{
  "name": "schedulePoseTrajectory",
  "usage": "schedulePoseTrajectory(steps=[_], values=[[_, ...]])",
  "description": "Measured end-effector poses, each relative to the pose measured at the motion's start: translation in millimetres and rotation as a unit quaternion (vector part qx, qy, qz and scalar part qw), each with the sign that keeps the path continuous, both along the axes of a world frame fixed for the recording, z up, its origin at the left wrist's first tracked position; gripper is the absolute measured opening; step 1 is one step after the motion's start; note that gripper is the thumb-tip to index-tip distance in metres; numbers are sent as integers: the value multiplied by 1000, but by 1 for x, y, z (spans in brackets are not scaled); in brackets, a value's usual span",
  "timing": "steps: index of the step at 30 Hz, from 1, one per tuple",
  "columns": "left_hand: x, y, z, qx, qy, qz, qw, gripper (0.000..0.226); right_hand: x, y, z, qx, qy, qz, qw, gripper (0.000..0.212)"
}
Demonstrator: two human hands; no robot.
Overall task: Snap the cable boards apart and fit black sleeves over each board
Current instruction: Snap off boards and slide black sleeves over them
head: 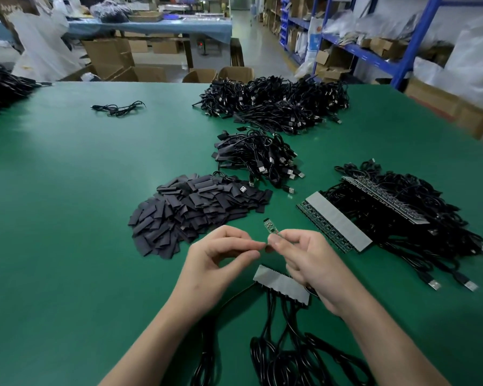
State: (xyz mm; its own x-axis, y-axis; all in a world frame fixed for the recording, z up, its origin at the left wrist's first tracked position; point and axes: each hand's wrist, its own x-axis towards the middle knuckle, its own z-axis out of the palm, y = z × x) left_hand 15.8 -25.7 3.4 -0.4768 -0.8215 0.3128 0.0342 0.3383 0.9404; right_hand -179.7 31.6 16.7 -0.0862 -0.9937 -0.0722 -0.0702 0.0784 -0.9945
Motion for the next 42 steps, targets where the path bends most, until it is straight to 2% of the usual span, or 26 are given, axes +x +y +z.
schedulePoseTrajectory(steps=[5,8,10,14,18,23,42], values=[[0,1,-3,-67,-28,25,997,9,2,2,-6,-21,28,10,999,18],[1,-1,-4,-116,-58,36,991,20,9,3,-4,-34,41,0,999,16],[2,-2,-5,-137,-86,53,985,26,11,3,-4,-37,81,-11,996,23],[4,-2,-5,-138,-108,59,983,24,13,6,-4,-47,134,-4,990,32],[7,-6,-5,-104,-81,80,988,21,8,10,-1,-62,138,-34,988,40],[9,-10,-5,-61,-60,93,992,20,8,14,3,-60,212,1,975,43],[8,-9,-8,-104,-85,74,988,19,8,15,6,-37,240,41,969,41]])
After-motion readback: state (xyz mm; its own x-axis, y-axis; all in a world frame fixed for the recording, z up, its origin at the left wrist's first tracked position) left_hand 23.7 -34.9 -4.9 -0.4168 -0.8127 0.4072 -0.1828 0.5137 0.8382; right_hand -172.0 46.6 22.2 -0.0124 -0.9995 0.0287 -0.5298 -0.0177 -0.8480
